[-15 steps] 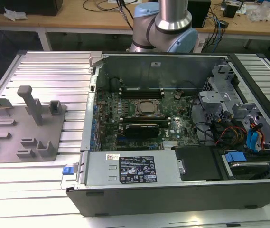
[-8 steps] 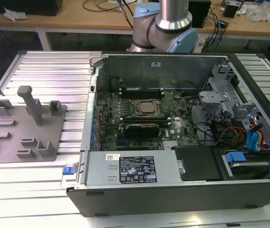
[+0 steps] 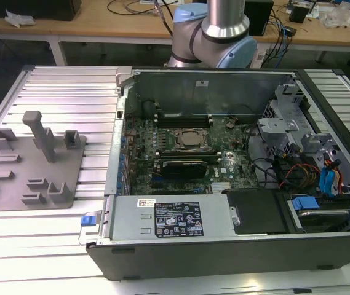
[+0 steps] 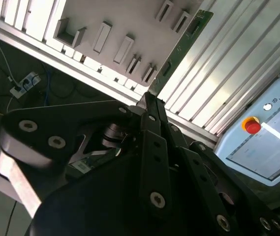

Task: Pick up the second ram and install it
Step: 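Pick up the second ram and move it above second insertion slot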

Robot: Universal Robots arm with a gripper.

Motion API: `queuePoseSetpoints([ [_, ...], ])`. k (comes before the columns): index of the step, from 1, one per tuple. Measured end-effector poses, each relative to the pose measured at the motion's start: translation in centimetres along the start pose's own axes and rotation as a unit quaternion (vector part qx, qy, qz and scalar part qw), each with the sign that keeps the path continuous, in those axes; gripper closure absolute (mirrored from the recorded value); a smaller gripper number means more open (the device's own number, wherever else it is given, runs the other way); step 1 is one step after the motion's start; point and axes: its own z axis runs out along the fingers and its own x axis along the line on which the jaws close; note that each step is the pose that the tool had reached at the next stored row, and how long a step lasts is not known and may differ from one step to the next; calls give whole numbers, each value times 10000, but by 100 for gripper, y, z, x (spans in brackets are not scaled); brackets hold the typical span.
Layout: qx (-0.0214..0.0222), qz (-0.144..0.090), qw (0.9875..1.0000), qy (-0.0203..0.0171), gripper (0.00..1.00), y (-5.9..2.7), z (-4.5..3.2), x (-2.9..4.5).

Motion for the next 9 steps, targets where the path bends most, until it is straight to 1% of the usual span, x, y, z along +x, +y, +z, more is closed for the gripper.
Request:
queuePoseSetpoints([
  [4, -2, -1, 10000, 1, 91, -9, -4, 0],
  [6, -1, -1, 10000, 1, 91, -79, -4, 1],
  [9, 0, 0, 10000, 0, 91, -134, -5, 2],
])
